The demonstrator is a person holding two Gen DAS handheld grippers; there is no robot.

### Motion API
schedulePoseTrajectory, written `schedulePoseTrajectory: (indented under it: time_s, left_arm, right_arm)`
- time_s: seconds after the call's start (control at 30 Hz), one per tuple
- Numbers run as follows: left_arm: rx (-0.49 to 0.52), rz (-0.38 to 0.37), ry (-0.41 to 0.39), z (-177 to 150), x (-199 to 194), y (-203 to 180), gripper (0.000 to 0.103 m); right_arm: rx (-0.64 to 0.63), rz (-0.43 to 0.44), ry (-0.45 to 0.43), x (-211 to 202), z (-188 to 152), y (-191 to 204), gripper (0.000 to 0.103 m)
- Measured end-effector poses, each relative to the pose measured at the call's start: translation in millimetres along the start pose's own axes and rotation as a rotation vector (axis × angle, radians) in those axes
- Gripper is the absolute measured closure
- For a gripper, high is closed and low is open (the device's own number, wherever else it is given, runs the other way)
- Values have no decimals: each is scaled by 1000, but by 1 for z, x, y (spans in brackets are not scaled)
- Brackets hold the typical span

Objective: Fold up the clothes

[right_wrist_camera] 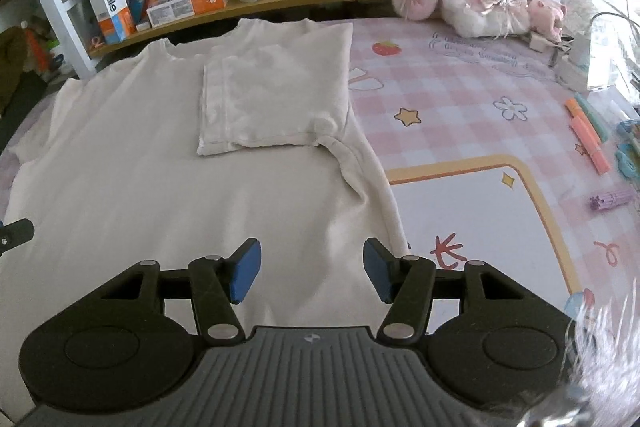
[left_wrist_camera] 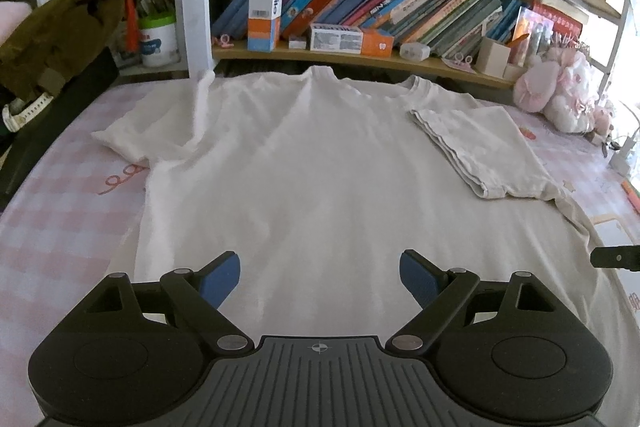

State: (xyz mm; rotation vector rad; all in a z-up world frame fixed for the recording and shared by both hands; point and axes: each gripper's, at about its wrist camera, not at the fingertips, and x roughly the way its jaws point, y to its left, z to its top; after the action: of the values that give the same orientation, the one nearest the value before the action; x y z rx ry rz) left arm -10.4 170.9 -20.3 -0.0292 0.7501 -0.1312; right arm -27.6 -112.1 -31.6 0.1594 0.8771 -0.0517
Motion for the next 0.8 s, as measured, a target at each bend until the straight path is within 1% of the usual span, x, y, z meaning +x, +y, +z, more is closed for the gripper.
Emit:
schedulePoseTrajectory:
  time_s: [0.23,0.37,0.5,0.6,0.7,0.77,0.8]
  left_arm:
    - [-11,38,4,-5,-10,24,14]
    - [-19,97,33,-12,-12,44,14]
    - [-14,181,64,-15,-9,64,15]
    - [-35,209,71,-15,-8,79,16]
    - [-47,222,65,-17,-10,88,16]
    - [-48,228,66,-18,-10,90,17]
    - [-50,229,66,-19,-10,91,18]
  right_arm:
    - [-17,-49,-2,-3,-4,0,49]
    - [-10,-88,18,1,-11,-8,49]
    - [11,-130,35,7,-14,-21,49]
    - [37,-143,59,14,-15,-33,50]
    - [55,-134,66,15,-16,-40,54]
    - [48,-135,67,16,-15,-41,58]
    - [44,-134,65,15,-15,-42,65]
